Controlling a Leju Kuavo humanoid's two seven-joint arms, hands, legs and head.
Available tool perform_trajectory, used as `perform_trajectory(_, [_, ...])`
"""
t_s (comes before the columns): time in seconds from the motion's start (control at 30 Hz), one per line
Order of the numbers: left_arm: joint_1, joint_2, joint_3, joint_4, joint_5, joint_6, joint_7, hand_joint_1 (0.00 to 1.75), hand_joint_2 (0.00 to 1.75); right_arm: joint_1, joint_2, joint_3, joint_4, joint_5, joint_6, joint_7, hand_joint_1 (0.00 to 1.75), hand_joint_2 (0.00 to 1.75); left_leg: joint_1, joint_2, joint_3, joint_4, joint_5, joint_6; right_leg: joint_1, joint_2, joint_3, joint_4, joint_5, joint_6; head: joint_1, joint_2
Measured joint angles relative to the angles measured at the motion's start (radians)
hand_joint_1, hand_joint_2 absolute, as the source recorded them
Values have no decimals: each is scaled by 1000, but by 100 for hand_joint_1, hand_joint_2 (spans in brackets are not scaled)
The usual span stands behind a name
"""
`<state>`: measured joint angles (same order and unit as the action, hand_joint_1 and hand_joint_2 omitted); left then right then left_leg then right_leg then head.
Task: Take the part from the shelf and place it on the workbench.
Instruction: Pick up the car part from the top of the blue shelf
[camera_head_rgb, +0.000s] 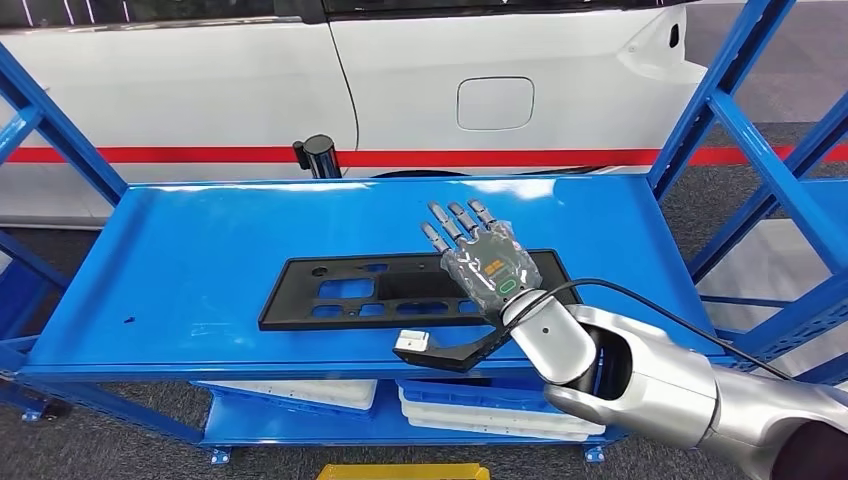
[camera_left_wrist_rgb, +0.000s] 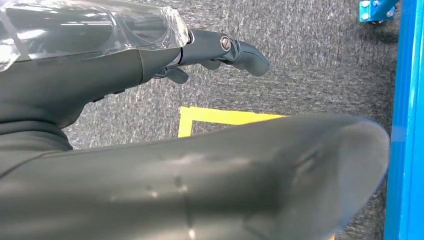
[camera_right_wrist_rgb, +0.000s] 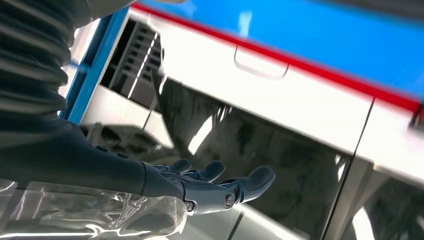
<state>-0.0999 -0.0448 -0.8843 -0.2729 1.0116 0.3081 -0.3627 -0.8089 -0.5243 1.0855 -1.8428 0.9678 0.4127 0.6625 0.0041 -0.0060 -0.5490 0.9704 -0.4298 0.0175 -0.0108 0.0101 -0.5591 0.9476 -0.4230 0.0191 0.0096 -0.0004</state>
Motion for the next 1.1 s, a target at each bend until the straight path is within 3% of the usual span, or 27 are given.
perform_trajectory(0.03, [1, -1, 0, 0, 0, 0, 4, 0, 0, -3, -8, -1, -19, 6, 2, 5, 0, 175, -2, 0, 15, -30, 8, 5, 2, 0, 0, 0, 0, 4, 0, 0])
perform_trajectory(0.1, [4, -6, 0, 0, 0, -1, 12, 0, 0, -7, -26, -4, -54, 18, 7, 13, 0, 175, -5, 0, 17, -37, 10, 15, 2, 0, -1, -1, 0, 15, 1, 0])
perform_trajectory(0.17, [7, -12, 0, 0, 0, -2, 15, 0, 0, -11, -45, -9, -87, 24, 17, 20, 0, 175, -3, 0, 17, -41, 16, 28, -1, -1, -11, 25, -21, 26, 2, 0])
perform_trajectory(0.2, [8, -15, 0, 0, 2, -3, 15, 0, 0, -14, -55, -12, -101, 24, 24, 23, 0, 175, -1, 1, 18, -43, 19, 34, -2, -1, -29, 66, -47, 30, 3, 0])
perform_trajectory(0.3, [9, -23, 0, 0, 9, -6, 12, 0, 0, -22, -79, -16, -139, 14, 53, 26, 0, 175, 0, 2, 18, -43, 19, 40, -2, -2, -122, 271, -145, 38, 4, 0])
perform_trajectory(0.33, [10, -25, 0, 0, 12, -7, 12, 0, 0, -23, -85, -17, -150, 10, 60, 26, 0, 175, 0, 2, 18, -43, 19, 40, -3, -2, -142, 312, -153, 39, 4, 0])
perform_trajectory(0.37, [11, -26, 0, 0, 13, -8, 11, 0, 0, -24, -91, -17, -161, 7, 67, 26, 0, 175, 0, 2, 19, -43, 18, 40, -4, -2, -143, 313, -141, 40, 4, 0])
perform_trajectory(0.4, [12, -28, 0, 0, 14, -9, 11, 0, 0, -28, -96, -17, -172, 4, 74, 27, 0, 175, 1, 2, 20, -43, 17, 39, -5, -2, -122, 269, -112, 40, 4, 0])
perform_trajectory(0.47, [12, -31, 0, 0, 20, -9, 10, 0, 0, -40, -106, -19, -193, -2, 94, 28, 0, 175, -1, 1, 24, -41, 13, 34, -6, -4, -45, 114, -43, 40, 4, 0])
perform_trajectory(0.53, [12, -33, 0, 1, 27, -9, 10, 0, 0, -49, -114, -24, -214, -20, 129, 28, 0, 175, -5, 0, 25, -39, 9, 26, -4, -4, 3, 15, -12, 33, 4, 0])
perform_trajectory(0.67, [13, -33, 1, 5, 40, -9, 9, 0, 0, -48, -124, -47, -255, -74, 223, 28, 0, 175, -2, 1, 16, -21, -7, 8, -2, -1, 8, 0, -10, 10, 3, 0])
perform_trajectory(0.73, [13, -33, 2, 6, 46, -9, 9, 0, 0, -39, -125, -71, -276, -97, 274, 28, 0, 175, 1, 1, -25, 70, -60, -4, -6, -2, 9, -2, -8, 1, 2, 0])
perform_trajectory(0.8, [13, -33, 3, 8, 53, -9, 9, 0, 0, -22, -126, -94, -295, -112, 318, 28, 0, 175, 2, 1, -92, 215, -123, -11, -6, -3, 9, -2, -8, -2, 1, 0])
perform_trajectory(0.83, [14, -33, 3, 10, 55, -9, 9, 0, 0, -13, -126, -104, -303, -116, 334, 28, 0, 175, 3, 1, -117, 267, -137, -13, -6, -3, 9, -2, -9, -3, 1, 0])
perform_trajectory(0.87, [15, -33, 3, 12, 56, -9, 9, 0, 0, -5, -126, -113, -311, -118, 345, 28, 0, 175, 3, 1, -126, 280, -132, -12, -6, -3, 9, -2, -9, -3, 1, 0])
perform_trajectory(0.9, [15, -33, 4, 13, 57, -9, 9, 0, 0, 1, -126, -122, -318, -120, 354, 28, 0, 175, 3, 1, -115, 253, -111, -10, -6, -2, 10, -2, -9, -3, 1, 0])
perform_trajectory(1.0, [12, -33, 5, 15, 62, -9, 3, 0, 0, 16, -126, -153, -343, -123, 390, 28, 0, 175, 0, 1, -14, 40, -17, 3, -3, 1, 13, -1, -11, 1, 1, 0])
perform_trajectory(1.03, [11, -33, 5, 15, 65, -10, 0, 0, 0, 23, -126, -165, -352, -126, 409, 28, 0, 175, -2, 1, 9, -8, -2, 7, -1, 1, 13, 0, -12, 4, 1, 0])
perform_trajectory(1.1, [10, -33, 5, 15, 72, -10, -5, 0, 0, 42, -125, -191, -373, -134, 458, 28, 0, 175, -6, 1, 19, -36, 2, 14, 3, 1, 13, 0, -13, 14, 2, 0])
